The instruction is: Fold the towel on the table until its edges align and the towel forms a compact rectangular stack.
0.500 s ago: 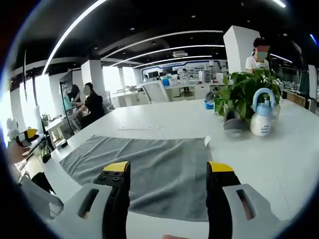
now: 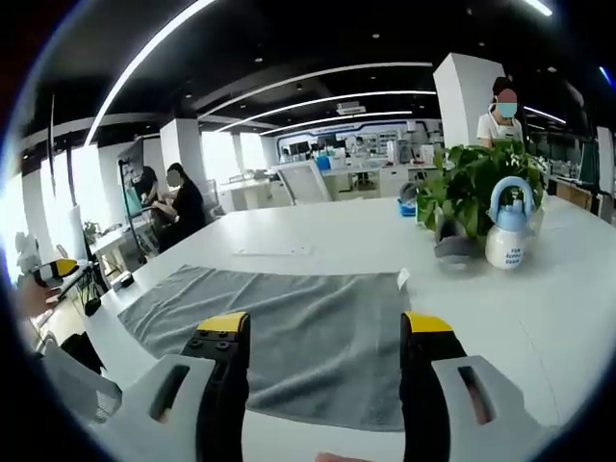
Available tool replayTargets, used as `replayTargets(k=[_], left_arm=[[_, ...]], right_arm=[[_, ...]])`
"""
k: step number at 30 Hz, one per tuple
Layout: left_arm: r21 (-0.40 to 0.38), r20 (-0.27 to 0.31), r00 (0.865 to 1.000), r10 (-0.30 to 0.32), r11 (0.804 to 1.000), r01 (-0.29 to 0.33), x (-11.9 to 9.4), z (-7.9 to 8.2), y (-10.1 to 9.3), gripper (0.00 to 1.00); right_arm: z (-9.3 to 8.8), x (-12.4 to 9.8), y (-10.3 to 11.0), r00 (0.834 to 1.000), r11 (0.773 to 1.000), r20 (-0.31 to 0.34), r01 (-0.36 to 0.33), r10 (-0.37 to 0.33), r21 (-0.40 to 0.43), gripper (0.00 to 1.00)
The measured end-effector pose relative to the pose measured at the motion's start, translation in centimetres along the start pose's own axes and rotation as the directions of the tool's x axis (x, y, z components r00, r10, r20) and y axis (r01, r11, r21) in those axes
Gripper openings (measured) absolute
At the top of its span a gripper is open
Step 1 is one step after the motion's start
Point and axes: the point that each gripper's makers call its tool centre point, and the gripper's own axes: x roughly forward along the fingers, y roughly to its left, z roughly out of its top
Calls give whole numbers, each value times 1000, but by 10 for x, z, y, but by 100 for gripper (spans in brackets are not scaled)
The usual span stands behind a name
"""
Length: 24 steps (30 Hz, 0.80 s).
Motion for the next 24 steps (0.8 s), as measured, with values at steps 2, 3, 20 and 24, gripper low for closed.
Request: replayTargets(k=[2,3,20,24], left_arm=[[-1,-6,1000,-1,1000,1,1,-2,1,99],[-1,-7,1000,0,1000,0,1,-3,2,99],[1,-17,1000,9,1000,-9,4,-4,5,97],[9,-30,999,18,1000,-18,5,-5,7,96]], right_arm=[[0,0,0,1000,1000,-1,1,-1,-4,62],[0,0,0,1000,1000,-1,1,-1,-4,62],[-4,-1,-4,1000,1000,-5,14,-14,6,62],[-3,0,-5,1000,1000,-4,14,-14,6,62]])
